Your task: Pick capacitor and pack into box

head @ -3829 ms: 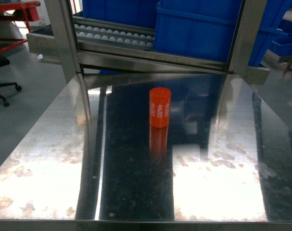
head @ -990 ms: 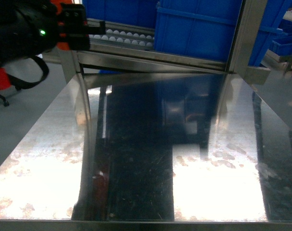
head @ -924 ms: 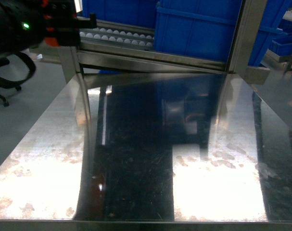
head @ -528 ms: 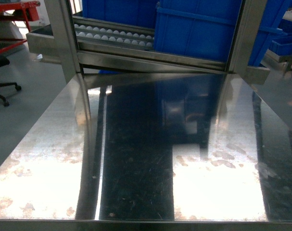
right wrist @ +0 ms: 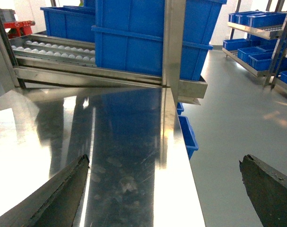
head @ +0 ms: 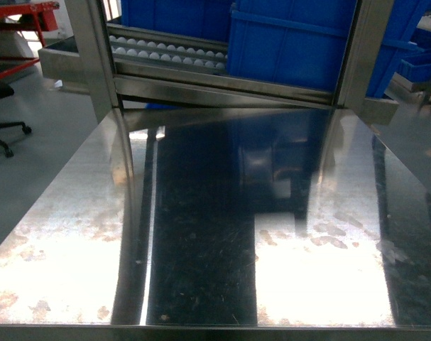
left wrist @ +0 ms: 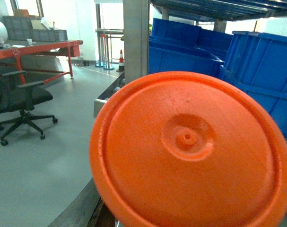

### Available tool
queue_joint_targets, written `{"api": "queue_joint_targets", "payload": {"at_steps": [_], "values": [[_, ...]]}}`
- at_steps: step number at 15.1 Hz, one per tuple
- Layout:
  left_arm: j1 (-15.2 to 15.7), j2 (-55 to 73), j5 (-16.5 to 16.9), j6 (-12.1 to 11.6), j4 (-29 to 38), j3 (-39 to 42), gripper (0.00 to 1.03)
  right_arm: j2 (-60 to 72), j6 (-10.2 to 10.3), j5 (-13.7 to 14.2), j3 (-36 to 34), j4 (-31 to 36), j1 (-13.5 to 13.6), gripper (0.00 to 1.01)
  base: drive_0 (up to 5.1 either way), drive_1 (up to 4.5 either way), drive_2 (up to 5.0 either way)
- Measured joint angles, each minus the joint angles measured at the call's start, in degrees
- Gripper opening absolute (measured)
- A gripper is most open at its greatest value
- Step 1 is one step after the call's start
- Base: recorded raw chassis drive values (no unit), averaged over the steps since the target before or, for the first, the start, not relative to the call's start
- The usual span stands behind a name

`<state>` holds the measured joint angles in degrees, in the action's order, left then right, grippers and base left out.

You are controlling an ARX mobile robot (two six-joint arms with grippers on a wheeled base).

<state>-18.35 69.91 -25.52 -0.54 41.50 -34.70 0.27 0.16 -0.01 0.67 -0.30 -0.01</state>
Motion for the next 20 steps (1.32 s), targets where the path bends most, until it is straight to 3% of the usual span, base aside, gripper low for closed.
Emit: {"api": "queue_joint_targets", "payload": {"at_steps": [1,2,3,5,12,13,14,20], "values": [[1.33,-1.62,4.52,0.11,-6.36,-0.13,0.45,0.0,-0.02,0.0,0.0,-0.02,0.0,0.98,0.0,0.0,0.0],[2.86,-4.81,9.42,0.11,-7.48,3.58,0.45,0.0,0.0,0.0,0.0,-0.02,0.0,0.98,0.0,0.0,0.0],[4.61,-8.04,11.67,0.13,-6.47,7.91,0.45,0.0,-0.02,0.0,0.0,-0.02,0.0,0.98,0.0,0.0,0.0],[7.61,-12.46,13.97,0.2,-4.87,13.86,0.45,0.0,-0.02,0.0,0.0,0.0,0.0,0.98,0.0,0.0,0.0],[13.44,-26.95,20.52,0.26,-6.97,26.99,0.45,0.0,-0.02,0.0,0.0,0.0,0.0,0.98,0.0,0.0,0.0],[16.22,-28.96,24.39,0.26,-8.0,27.98,0.45,0.0,-0.02,0.0,0.0,0.0,0.0,0.98,0.0,0.0,0.0],[18.49,-31.06,24.63,0.31,-9.03,28.94,0.45,0.0,-0.02,0.02,0.0,-0.02,0.0,0.98,0.0,0.0,0.0],[18.18,-42.16,25.49,0.37,-16.37,32.41,0.45,0.0,0.0,0.0,0.0,0.0,0.0,0.98,0.0,0.0,0.0]]}}
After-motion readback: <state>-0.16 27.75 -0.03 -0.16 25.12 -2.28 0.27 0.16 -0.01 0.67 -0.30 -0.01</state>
